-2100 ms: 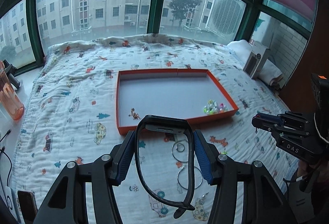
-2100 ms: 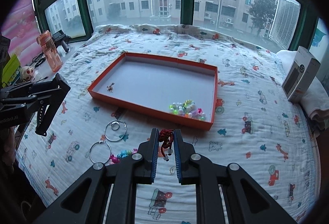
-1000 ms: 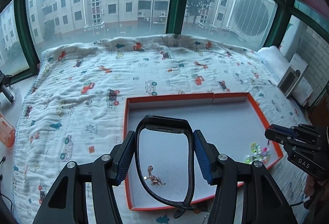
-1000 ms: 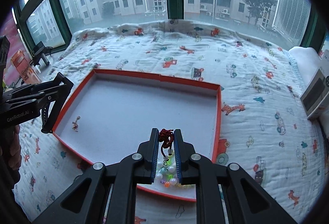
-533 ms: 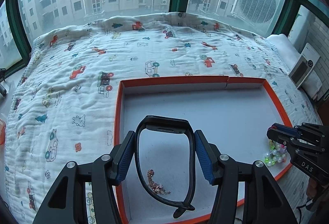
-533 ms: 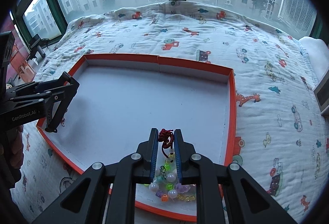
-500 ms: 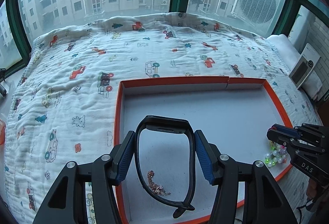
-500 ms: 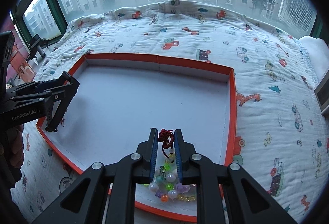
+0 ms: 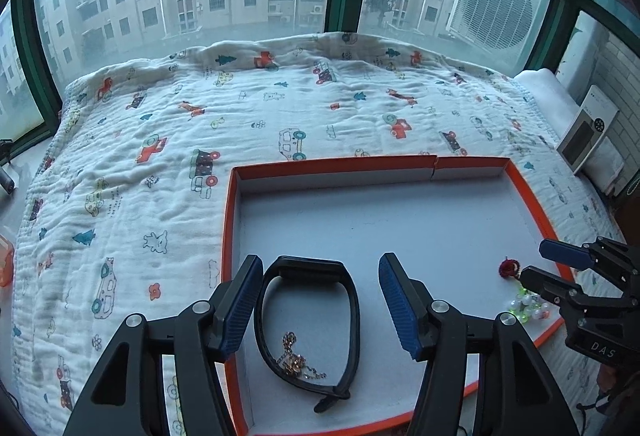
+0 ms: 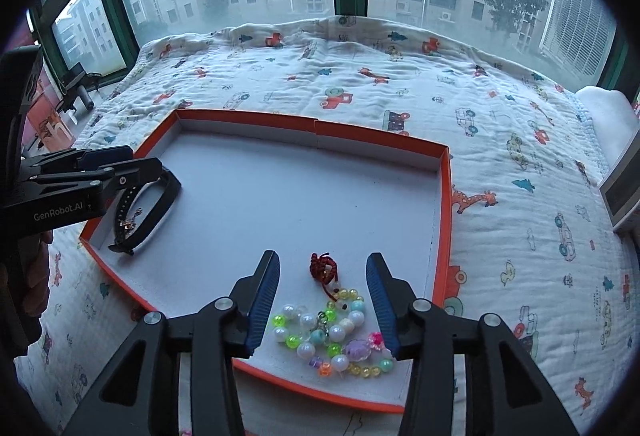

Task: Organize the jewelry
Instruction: 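Carry the watch band and red charm into the tray and open both grippers, then move both grippers back toward the remaining hoops and candy-bead bracelet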

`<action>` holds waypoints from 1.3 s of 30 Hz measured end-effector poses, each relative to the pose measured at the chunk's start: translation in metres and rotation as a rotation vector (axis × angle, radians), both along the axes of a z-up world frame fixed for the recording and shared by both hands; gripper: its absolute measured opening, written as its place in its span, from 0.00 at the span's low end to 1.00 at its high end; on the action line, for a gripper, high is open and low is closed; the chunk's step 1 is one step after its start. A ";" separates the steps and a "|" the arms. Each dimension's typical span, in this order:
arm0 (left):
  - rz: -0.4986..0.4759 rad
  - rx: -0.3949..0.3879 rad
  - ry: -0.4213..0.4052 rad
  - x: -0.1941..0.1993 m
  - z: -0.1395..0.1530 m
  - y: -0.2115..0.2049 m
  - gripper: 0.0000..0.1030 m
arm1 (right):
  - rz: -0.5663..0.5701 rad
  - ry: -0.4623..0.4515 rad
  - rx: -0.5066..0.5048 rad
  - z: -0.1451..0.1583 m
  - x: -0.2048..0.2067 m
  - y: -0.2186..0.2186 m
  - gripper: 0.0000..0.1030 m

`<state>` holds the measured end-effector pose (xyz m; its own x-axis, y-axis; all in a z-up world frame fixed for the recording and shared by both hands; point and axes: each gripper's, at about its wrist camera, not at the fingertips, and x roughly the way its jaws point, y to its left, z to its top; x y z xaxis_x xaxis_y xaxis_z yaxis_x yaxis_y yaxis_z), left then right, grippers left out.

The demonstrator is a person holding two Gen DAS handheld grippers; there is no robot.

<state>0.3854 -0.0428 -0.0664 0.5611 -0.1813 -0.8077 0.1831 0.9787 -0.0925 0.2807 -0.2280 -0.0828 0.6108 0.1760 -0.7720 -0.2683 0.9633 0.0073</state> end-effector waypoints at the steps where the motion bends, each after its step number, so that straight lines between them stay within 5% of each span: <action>1: -0.002 -0.007 -0.005 -0.004 0.004 0.000 0.63 | 0.000 -0.009 -0.005 0.003 -0.004 0.001 0.49; 16: -0.040 -0.041 -0.077 -0.121 0.058 0.004 0.63 | -0.015 -0.084 -0.014 0.029 -0.076 0.010 0.53; 39: -0.133 -0.016 -0.007 -0.239 0.022 0.002 0.63 | 0.005 -0.005 0.035 -0.004 -0.158 0.002 0.53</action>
